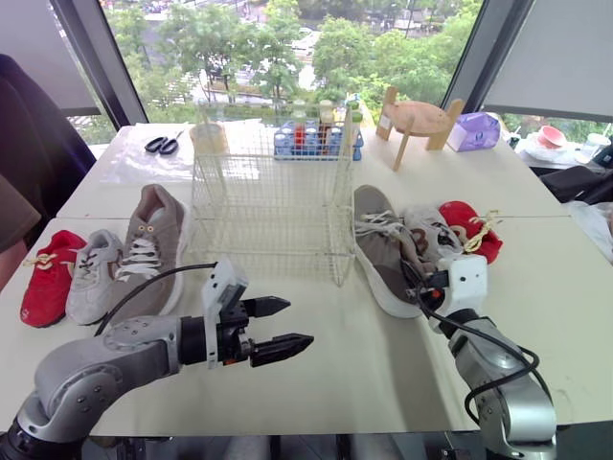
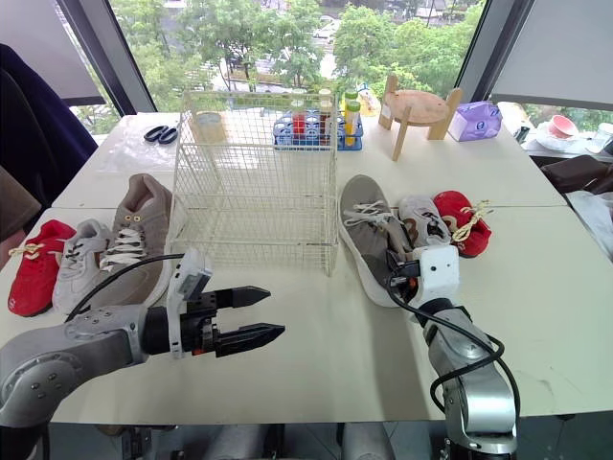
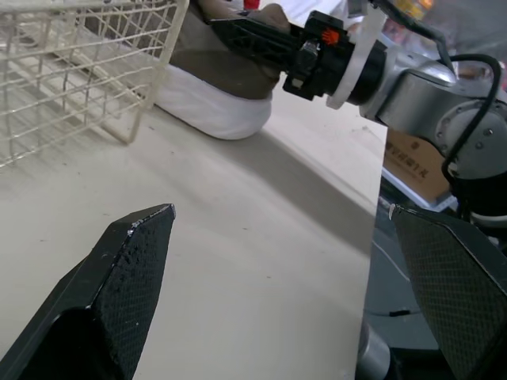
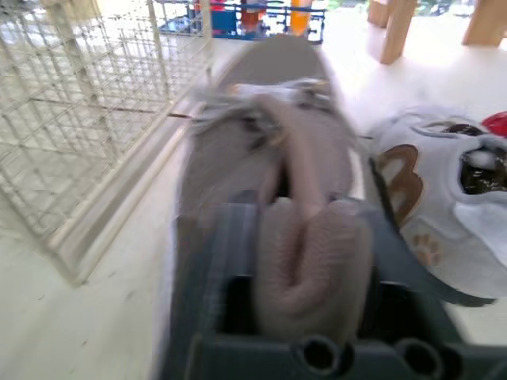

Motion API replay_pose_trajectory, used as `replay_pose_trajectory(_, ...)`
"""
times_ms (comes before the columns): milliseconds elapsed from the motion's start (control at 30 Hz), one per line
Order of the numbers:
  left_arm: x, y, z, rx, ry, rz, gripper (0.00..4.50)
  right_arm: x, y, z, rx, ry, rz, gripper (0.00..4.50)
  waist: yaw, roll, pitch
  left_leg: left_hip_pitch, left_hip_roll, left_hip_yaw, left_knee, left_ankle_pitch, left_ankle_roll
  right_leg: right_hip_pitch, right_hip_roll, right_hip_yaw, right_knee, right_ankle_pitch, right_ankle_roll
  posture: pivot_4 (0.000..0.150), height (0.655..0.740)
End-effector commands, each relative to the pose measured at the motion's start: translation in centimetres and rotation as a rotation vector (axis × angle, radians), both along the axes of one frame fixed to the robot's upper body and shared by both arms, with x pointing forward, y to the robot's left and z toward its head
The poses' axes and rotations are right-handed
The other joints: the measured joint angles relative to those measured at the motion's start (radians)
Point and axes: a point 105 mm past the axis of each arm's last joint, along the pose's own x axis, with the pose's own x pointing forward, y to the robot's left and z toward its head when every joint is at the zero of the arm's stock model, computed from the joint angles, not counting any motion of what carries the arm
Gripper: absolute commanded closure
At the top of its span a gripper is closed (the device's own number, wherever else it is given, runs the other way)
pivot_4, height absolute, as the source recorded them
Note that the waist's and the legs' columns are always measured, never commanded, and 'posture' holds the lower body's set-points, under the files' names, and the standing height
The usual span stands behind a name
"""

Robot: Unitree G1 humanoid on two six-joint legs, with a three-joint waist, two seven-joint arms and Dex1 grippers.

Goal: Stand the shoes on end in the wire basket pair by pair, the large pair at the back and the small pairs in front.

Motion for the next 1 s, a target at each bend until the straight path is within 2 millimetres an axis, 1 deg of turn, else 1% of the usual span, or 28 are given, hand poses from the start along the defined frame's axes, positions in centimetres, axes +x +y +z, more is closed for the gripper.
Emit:
replay_pose_trajectory(33,0.7,0.7,1.6,-0.034,-0.039,0.006,0.0,0.6,-0.9,0.5,0.005,-0.008,-0.061,4.23,0.001,0.0,0.0,0.001,0.0,0.0,0.0,0.0,0.0,0.001,0.0,0.0,0.0,0.0,0.0,0.15,0.74)
replay_pose_trajectory(67,0.9,0.9,1.9,-0.047,-0.041,0.007,0.0,0.9,-0.9,1.6,0.01,-0.048,-0.066,4.23,-0.001,0.0,0.0,0.001,0.0,0.0,0.0,0.0,0.0,0.001,0.0,0.0,0.0,0.0,0.0,0.15,0.74)
replay_pose_trajectory(133,1.5,1.8,4.1,-0.141,-0.037,0.01,0.0,2.5,-1.6,7.7,0.037,-0.24,-0.088,4.23,-0.001,0.003,0.004,0.0,0.0,0.0,0.0,0.0,0.0,0.0,-0.001,0.0,0.0,0.0,0.0,0.15,0.74)
replay_pose_trajectory(167,1.8,2.3,5.3,-0.191,-0.034,0.006,0.0,3.1,-2.1,11.0,0.048,-0.338,-0.102,4.23,-0.001,0.006,0.007,0.0,0.0,0.0,0.001,0.0,0.0,-0.001,-0.002,0.0,0.0,0.0,-0.001,0.15,0.74)
replay_pose_trajectory(200,1.9,2.8,6.3,-0.232,-0.032,0.0,0.0,3.3,-2.6,13.7,0.057,-0.412,-0.113,4.23,-0.002,0.012,0.012,-0.001,-0.001,0.0,0.001,0.0,0.0,-0.002,-0.002,0.0,0.001,0.001,-0.001,0.15,0.74)
replay_pose_trajectory(233,2.0,3.0,6.8,-0.252,-0.028,-0.003,0.0,3.4,-2.8,15.0,0.063,-0.446,-0.119,4.23,-0.001,0.016,0.013,-0.005,-0.001,0.001,0.003,0.0,0.0,-0.006,-0.002,0.0,0.002,0.001,-0.002,0.15,0.74)
replay_pose_trajectory(267,2.6,3.6,7.9,-0.279,-0.046,0.013,0.0,3.5,-3.3,17.6,0.064,-0.514,-0.121,4.23,-0.001,0.017,0.013,-0.013,-0.002,0.001,0.004,0.001,0.0,-0.015,-0.003,0.0,0.004,0.002,-0.002,0.15,0.74)
replay_pose_trajectory(300,3.3,4.1,8.8,-0.3,-0.066,0.035,0.0,3.4,-3.7,19.8,0.061,-0.572,-0.12,4.23,0.002,0.017,0.014,-0.016,-0.002,0.001,0.003,0.001,0.0,-0.019,-0.002,0.0,0.006,0.002,-0.001,0.15,0.74)
replay_pose_trajectory(333,4.0,4.6,9.9,-0.32,-0.093,0.06,0.0,3.2,-4.1,22.0,0.044,-0.629,-0.118,4.23,0.004,0.017,0.014,-0.016,-0.003,-0.001,0.002,0.001,0.0,-0.019,-0.002,-0.001,0.008,0.003,0.003,0.15,0.74)
replay_pose_trajectory(367,4.5,5.0,10.9,-0.339,-0.118,0.08,0.0,2.9,-4.3,23.7,0.037,-0.674,-0.109,4.23,0.004,0.017,0.014,-0.017,-0.002,-0.002,-0.001,0.001,0.0,-0.02,-0.001,-0.002,0.008,0.003,0.005,0.15,0.74)
replay_pose_trajectory(400,4.8,5.2,11.4,-0.35,-0.13,0.091,0.0,2.7,-4.3,24.6,0.033,-0.694,-0.101,4.23,0.004,0.017,0.014,-0.017,-0.002,-0.003,-0.001,0.001,0.0,-0.02,0.0,-0.002,0.008,0.002,0.006,0.15,0.74)
replay_pose_trajectory(467,5.7,6.1,13.7,-0.421,-0.165,0.123,0.0,2.1,-3.6,26.8,-0.014,-0.755,-0.014,4.23,-0.001,0.016,0.013,-0.017,-0.002,-0.003,-0.002,-0.001,0.003,-0.019,0.002,-0.002,0.005,0.002,0.006,0.15,0.74)
replay_pose_trajectory(500,6.1,6.6,15.0,-0.461,-0.187,0.141,0.0,1.7,-3.1,27.7,-0.04,-0.774,0.049,4.23,-0.002,0.016,0.013,-0.017,-0.001,-0.003,-0.002,-0.002,0.004,-0.018,0.002,-0.002,0.004,0.002,0.006,0.15,0.74)
replay_pose_trajectory(533,6.4,7.0,15.8,-0.488,-0.199,0.152,0.0,1.5,-2.7,28.2,-0.057,-0.784,0.092,4.23,-0.002,0.016,0.014,-0.017,-0.001,-0.002,-0.002,-0.002,0.005,-0.018,0.001,-0.002,0.003,0.002,0.006,0.15,0.74)
replay_pose_trajectory(567,7.0,8.1,17.8,-0.538,-0.233,0.178,0.0,0.8,-2.0,29.3,-0.104,-0.805,0.197,4.23,-0.005,0.016,0.014,-0.018,-0.002,-0.001,-0.001,-0.002,0.005,-0.018,0.001,-0.001,0.003,0.002,0.007,0.15,0.74)
replay_pose_trajectory(600,7.3,9.0,19.3,-0.573,-0.254,0.194,0.0,0.3,-1.5,30.0,-0.138,-0.817,0.269,4.23,-0.004,0.017,0.016,-0.017,-0.002,0.0,0.0,-0.002,0.005,-0.017,0.001,0.0,0.003,0.002,0.007,0.15,0.74)
replay_pose_trajectory(667,7.9,10.6,22.0,-0.624,-0.294,0.209,0.0,-1.1,-0.2,31.2,-0.232,-0.821,0.466,4.23,-0.006,0.017,0.017,-0.017,-0.002,0.001,0.002,-0.002,0.005,-0.017,0.0,0.0,0.003,0.002,0.007,0.15,0.74)
replay_pose_trajectory(733,9.2,11.4,23.7,-0.611,-0.318,0.215,0.0,-2.2,1.2,32.7,-0.321,-0.849,0.655,4.23,-0.006,0.017,0.02,-0.015,-0.002,0.002,0.002,-0.002,0.005,-0.017,0.0,0.0,0.004,0.002,0.007,0.15,0.74)
replay_pose_trajectory(767,9.7,11.6,24.3,-0.607,-0.322,0.214,0.0,-2.4,1.8,33.0,-0.369,-0.856,0.714,4.23,-0.003,0.016,0.026,-0.015,-0.002,0.002,0.004,-0.002,0.005,-0.016,0.001,0.0,0.008,0.002,0.007,0.15,0.74)
replay_pose_trajectory(800,10.1,11.7,24.7,-0.602,-0.321,0.208,0.0,-2.4,2.4,33.0,-0.411,-0.855,0.751,4.23,-0.004,0.013,0.027,-0.017,-0.004,0.002,0.004,-0.001,0.004,-0.018,0.002,-0.001,0.007,0.002,0.007,0.15,0.74)
replay_pose_trajectory(833,10.3,11.6,25.0,-0.598,-0.32,0.196,0.0,-2.2,2.9,32.6,-0.45,-0.843,0.787,4.23,-0.005,0.012,0.027,-0.017,-0.004,0.003,0.003,0.0,0.003,-0.017,0.005,-0.001,0.005,0.003,0.006,0.15,0.74)
replay_pose_trajectory(900,10.7,11.3,25.6,-0.579,-0.315,0.168,0.0,-1.9,4.0,31.6,-0.509,-0.811,0.865,4.23,-0.005,0.01,0.025,-0.015,-0.003,0.002,0.003,0.0,0.003,-0.015,0.004,-0.001,0.006,0.003,0.006,0.15,0.74)
replay_pose_trajectory(933,10.8,11.1,26.0,-0.579,-0.314,0.151,0.0,-1.9,4.4,31.3,-0.528,-0.808,0.893,4.23,-0.005,0.01,0.025,-0.015,-0.003,0.002,0.003,0.0,0.003,-0.015,0.003,-0.001,0.005,0.003,0.007,0.15,0.74)
replay_pose_trajectory(1000,11.1,10.4,26.1,-0.546,-0.315,0.121,0.0,-1.8,5.1,31.2,-0.527,-0.83,0.93,4.23,-0.006,0.009,0.026,-0.016,-0.002,0.002,0.004,0.0,0.003,-0.016,0.003,-0.001,0.005,0.004,0.008,0.15,0.74)
